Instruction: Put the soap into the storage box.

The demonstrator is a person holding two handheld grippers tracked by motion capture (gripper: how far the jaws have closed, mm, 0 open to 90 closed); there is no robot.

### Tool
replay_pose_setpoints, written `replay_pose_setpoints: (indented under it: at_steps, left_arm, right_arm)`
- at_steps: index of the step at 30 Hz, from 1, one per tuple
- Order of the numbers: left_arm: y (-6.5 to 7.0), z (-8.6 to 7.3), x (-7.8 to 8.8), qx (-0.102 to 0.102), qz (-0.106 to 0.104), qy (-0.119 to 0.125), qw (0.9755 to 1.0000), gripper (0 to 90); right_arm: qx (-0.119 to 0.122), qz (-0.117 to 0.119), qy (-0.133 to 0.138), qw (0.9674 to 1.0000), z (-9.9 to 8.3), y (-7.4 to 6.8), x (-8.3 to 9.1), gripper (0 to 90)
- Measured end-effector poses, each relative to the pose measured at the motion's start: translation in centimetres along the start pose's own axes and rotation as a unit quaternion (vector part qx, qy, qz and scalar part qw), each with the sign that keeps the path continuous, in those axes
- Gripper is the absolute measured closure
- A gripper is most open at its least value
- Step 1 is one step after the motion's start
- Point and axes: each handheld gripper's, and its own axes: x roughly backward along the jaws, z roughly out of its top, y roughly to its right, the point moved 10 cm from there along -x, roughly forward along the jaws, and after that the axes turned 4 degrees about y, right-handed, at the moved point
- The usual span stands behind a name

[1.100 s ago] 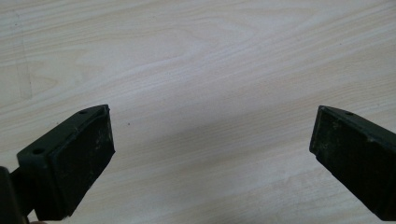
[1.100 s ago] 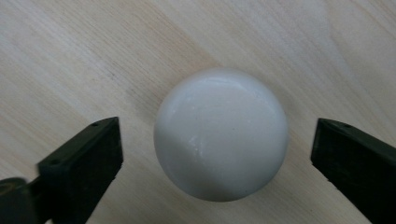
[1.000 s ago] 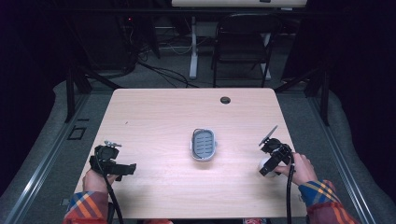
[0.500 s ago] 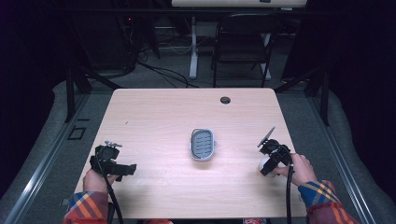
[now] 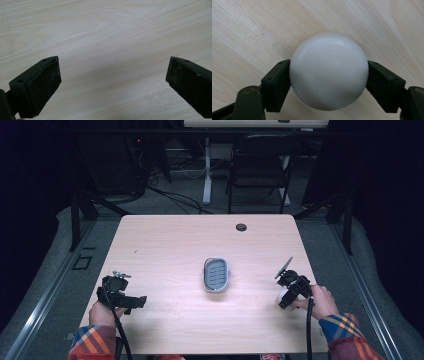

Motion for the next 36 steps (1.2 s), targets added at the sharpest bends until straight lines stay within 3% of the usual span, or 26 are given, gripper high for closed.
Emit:
replay_pose_setpoints:
  at_steps: [1, 3, 9, 10, 17, 23, 28, 32, 33, 36]
  left_arm:
    - [0.0, 0.0, 0.0, 0.0, 0.0, 0.002, 1.0, 0.0]
    - [0.0, 0.1, 0.0, 0.002, 0.0, 0.003, 1.0, 0.0]
    - [0.0, 0.0, 0.0, 0.001, 0.0, 0.002, 1.0, 0.0]
    - [0.0, 0.0, 0.0, 0.001, 0.0, 0.003, 1.0, 0.0]
    - [0.0, 0.0, 0.0, -0.001, -0.002, 0.003, 1.0, 0.0]
    - [0.1, 0.0, 0.0, 0.0, -0.003, 0.002, 1.0, 0.0]
    - [0.1, 0.0, 0.0, -0.001, -0.003, 0.002, 1.0, 0.0]
    - [0.2, 0.0, -0.1, -0.001, -0.003, 0.002, 1.0, 0.0]
    - [0.1, 0.0, -0.1, -0.001, -0.004, 0.001, 1.0, 0.0]
    - [0.1, 0.0, 0.0, -0.001, -0.003, 0.002, 1.0, 0.0]
  right_arm:
    - [0.014, -0.003, -0.02, 0.9997, -0.2, 0.1, 0.2, 23.8]
    - [0.013, -0.006, -0.01, 0.9998, -0.1, 0.1, -0.1, 23.7]
    - [0.013, -0.007, -0.022, 0.9996, -0.2, 0.1, 0.0, 24.0]
    - [0.001, -0.004, -0.009, 0.9999, -0.1, -0.1, -0.2, 24.0]
    - [0.015, -0.004, -0.027, 0.9995, -0.3, 0.2, 0.3, 24.3]
    - [0.006, -0.002, -0.01, 0.9999, -0.1, 0.1, 0.3, 24.4]
    - [0.013, -0.001, -0.012, 0.9998, -0.1, 0.1, 0.6, 24.5]
    - [0.017, 0.002, -0.029, 0.9994, -0.3, 0.1, 1.0, 24.5]
    - [0.003, 0.006, -0.012, 0.9999, -0.2, -0.2, 0.8, 24.6]
    - [0.011, 0.007, -0.022, 0.9997, -0.3, 0.0, 1.3, 24.5]
